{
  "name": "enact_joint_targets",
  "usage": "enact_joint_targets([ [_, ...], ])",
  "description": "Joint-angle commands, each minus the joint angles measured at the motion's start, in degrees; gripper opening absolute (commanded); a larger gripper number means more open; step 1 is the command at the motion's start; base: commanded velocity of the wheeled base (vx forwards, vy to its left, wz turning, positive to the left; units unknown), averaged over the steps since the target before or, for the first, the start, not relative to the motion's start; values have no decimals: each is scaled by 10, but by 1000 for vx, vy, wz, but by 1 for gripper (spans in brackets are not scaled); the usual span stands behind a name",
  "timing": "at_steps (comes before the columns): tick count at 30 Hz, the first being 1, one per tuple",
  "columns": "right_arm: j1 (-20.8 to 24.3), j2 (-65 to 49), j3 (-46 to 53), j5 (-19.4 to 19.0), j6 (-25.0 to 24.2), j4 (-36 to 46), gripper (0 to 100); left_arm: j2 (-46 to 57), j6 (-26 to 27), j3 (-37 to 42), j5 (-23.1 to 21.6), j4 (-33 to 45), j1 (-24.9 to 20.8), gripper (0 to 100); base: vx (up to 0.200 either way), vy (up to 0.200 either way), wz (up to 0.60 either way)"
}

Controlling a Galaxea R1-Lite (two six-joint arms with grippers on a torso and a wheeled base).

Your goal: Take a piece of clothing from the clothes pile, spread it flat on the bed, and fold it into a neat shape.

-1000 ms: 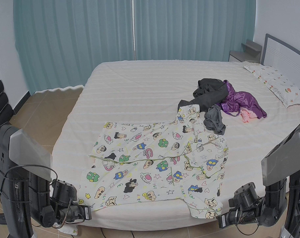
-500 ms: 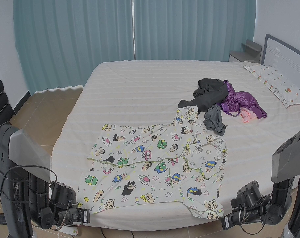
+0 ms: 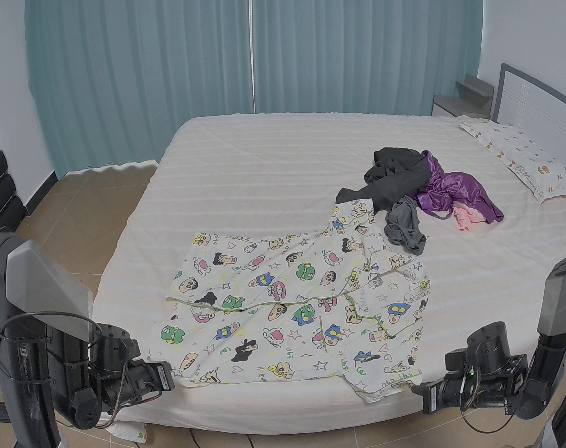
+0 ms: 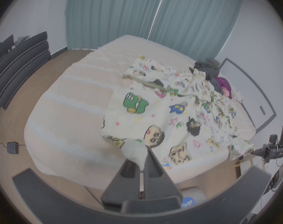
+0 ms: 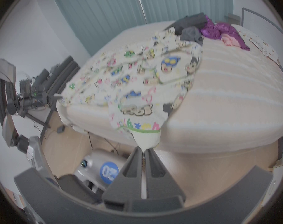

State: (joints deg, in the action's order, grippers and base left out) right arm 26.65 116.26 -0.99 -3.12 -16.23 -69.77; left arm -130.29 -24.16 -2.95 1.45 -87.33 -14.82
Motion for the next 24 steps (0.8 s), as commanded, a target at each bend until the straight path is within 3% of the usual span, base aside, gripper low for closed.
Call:
enact_joint_targets([
  [1,-11,-29,10,-7,-21,-56,0,57,-9,-38,4,1,-5,0,0,0,0],
  [6,-16,-38,10,-6,-43,-96,0,91,-9,-53,6,13,1,0,0,0,0],
  [10,-18,-60,10,-5,-44,-92,0,141,-9,-65,6,76,8,0,0,0,0],
  [20,-28,-117,10,-4,-44,-46,0,288,-9,-126,1,351,21,0,0,0,0],
  [24,-28,-152,10,-5,-44,-2,0,313,-7,-135,1,414,23,0,0,0,0],
])
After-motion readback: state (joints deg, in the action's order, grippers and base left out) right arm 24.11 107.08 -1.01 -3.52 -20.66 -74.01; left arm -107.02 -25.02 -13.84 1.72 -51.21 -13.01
